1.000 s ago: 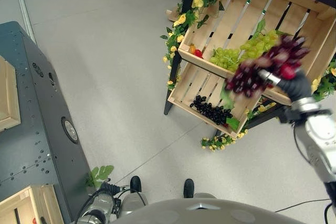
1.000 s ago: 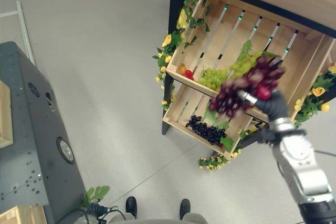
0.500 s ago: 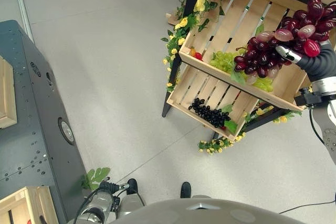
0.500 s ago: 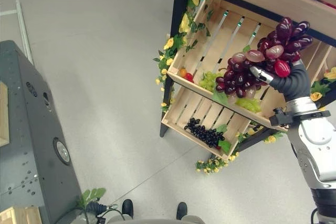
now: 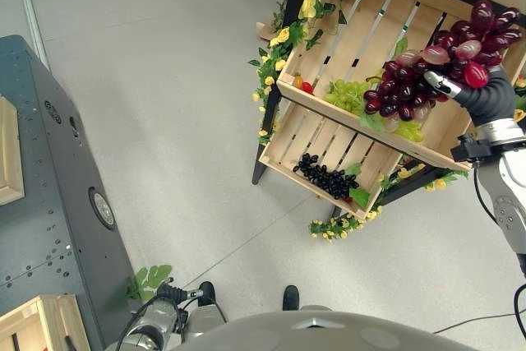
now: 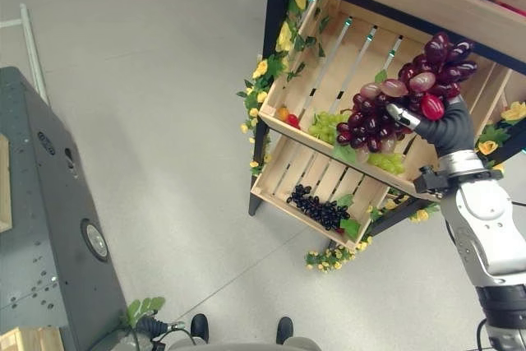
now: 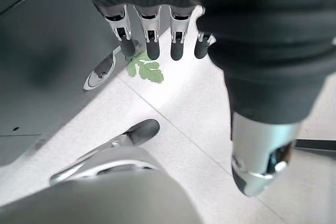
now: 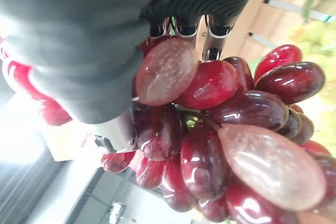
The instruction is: Pick up the fruits from the basket on one side to the basket on the other side
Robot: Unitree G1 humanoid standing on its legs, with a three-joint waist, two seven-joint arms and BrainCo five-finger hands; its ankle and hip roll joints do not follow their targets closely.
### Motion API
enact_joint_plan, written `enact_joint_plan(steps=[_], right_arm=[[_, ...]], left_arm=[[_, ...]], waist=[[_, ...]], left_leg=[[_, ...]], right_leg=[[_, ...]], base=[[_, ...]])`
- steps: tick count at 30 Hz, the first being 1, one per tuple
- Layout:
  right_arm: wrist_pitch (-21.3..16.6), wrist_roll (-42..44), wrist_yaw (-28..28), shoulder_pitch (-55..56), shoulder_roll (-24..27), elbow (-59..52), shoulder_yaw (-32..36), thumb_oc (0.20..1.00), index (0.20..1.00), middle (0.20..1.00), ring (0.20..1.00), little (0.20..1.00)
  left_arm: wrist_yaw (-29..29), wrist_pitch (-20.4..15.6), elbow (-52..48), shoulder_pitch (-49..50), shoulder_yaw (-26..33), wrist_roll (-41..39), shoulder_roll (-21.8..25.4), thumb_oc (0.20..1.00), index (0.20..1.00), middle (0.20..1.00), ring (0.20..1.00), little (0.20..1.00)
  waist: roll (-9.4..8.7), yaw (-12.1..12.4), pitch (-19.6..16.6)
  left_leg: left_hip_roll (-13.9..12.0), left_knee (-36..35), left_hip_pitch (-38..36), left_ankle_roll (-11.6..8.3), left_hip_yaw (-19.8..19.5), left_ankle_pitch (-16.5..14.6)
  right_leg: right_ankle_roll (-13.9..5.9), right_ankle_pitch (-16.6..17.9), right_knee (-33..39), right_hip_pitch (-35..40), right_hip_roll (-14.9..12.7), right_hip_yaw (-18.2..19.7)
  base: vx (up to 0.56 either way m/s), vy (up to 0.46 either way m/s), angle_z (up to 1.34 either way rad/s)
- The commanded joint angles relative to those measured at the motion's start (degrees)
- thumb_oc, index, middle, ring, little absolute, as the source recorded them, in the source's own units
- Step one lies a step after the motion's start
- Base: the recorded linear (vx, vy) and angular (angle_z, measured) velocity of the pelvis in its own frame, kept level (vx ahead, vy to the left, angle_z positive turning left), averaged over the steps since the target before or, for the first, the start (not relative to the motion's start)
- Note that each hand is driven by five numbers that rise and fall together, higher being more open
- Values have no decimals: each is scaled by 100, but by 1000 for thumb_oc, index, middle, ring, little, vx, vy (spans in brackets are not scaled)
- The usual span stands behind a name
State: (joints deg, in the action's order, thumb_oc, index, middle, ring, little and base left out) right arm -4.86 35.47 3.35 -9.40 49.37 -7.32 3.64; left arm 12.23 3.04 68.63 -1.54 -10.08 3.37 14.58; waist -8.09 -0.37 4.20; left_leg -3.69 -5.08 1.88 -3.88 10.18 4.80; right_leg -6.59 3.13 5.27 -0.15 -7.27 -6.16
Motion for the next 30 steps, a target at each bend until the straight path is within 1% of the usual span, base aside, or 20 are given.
enact_joint_plan(steps=[1, 7, 8, 12, 14, 16, 21, 24, 25, 29, 30], right_arm=[[-175, 83, 269, -957, 456, 185, -108, 200, 200, 200, 200, 200], [-51, 8, 279, -1439, 501, 508, -575, 200, 200, 200, 200, 200], [-15, -73, 257, -1520, 402, 553, -727, 200, 200, 200, 200, 200], [71, -278, 282, -1719, 227, 667, -989, 200, 200, 200, 200, 200], [120, -390, 369, -1944, 3, 840, -1201, 200, 200, 200, 200, 200], [154, -508, 418, -2149, -81, 999, -1348, 200, 200, 200, 200, 200], [191, -473, 584, -2669, -209, 1457, -1630, 200, 200, 200, 200, 200], [221, -355, 738, -3349, -183, 2058, -1929, 200, 200, 200, 200, 200], [215, -351, 736, -3372, -183, 2075, -1946, 200, 200, 200, 200, 200], [277, -284, 889, -4191, -59, 2784, -2272, 200, 200, 200, 200, 200], [273, -281, 888, -4210, -59, 2797, -2286, 200, 200, 200, 200, 200]], left_arm=[[-35, -57, 360, -332, -306, -130, -197, 1000, 1000, 1000, 1000, 1000], [-54, -49, 393, -347, -342, -170, -183, 1000, 1000, 1000, 1000, 1000], [-63, -46, 396, -339, -379, -160, -180, 1000, 1000, 1000, 1000, 1000], [-52, -37, 409, -335, -407, -128, -186, 1000, 1000, 1000, 1000, 1000], [-27, -35, 394, -350, -455, -125, -194, 1000, 1000, 1000, 1000, 1000], [-13, -31, 384, -359, -498, -113, -188, 1000, 1000, 1000, 1000, 1000], [23, -33, 360, -368, -572, -138, -170, 1000, 1000, 1000, 1000, 1000], [55, -41, 382, -370, -649, -229, -124, 1000, 1000, 1000, 1000, 1000], [55, -41, 383, -374, -642, -230, -129, 1000, 1000, 1000, 1000, 1000], [94, -52, 446, -403, -699, -379, -82, 1000, 1000, 1000, 1000, 1000], [94, -52, 447, -407, -694, -380, -86, 1000, 1000, 1000, 1000, 1000]], waist=[[-45, 326, -75], [-49, 393, -22], [-41, 431, -4], [-26, 468, 9], [-5, 522, 31], [3, 561, 48], [2, 633, 100], [-18, 697, 147], [-13, 691, 149], [-64, 775, 204], [-60, 769, 205]], left_leg=[[85, 8, -185, 25, -316, -539], [99, 8, -113, 22, -352, -499], [106, 8, -81, 25, -370, -487], [111, 8, -73, 28, -391, -482], [119, 8, -62, 32, -417, -479], [129, 8, -46, 38, -431, -470], [137, 9, 9, 37, -472, -445], [147, 14, 96, 31, -521, -402], [147, 14, 98, 31, -521, -401], [154, 19, 231, 17, -577, -341], [154, 19, 234, 17, -578, -341]], right_leg=[[-422, 85, -27, -140, -114, 71], [-418, 100, -27, -170, -128, 28], [-414, 101, -27, -185, -137, 10], [-414, 101, -27, -186, -150, -18], [-410, 95, -27, -178, -158, -39], [-409, 100, -27, -185, -158, -62], [-407, 115, -27, -215, -169, -97], [-402, 128, -27, -266, -171, -131], [-401, 129, -27, -269, -171, -131], [-396, 161, -27, -363, -159, -174], [-396, 162, -27, -366, -159, -174]], base=[[0, 0, 0], [-9, 1, 7], [1, 4, 4], [1, 1, 1], [-1, 2, 2], [0, 0, 0], [-8, -4, 5], [-17, 0, 11], [-22, -2, 10], [-21, -10, 9], [-9, -7, 5]])
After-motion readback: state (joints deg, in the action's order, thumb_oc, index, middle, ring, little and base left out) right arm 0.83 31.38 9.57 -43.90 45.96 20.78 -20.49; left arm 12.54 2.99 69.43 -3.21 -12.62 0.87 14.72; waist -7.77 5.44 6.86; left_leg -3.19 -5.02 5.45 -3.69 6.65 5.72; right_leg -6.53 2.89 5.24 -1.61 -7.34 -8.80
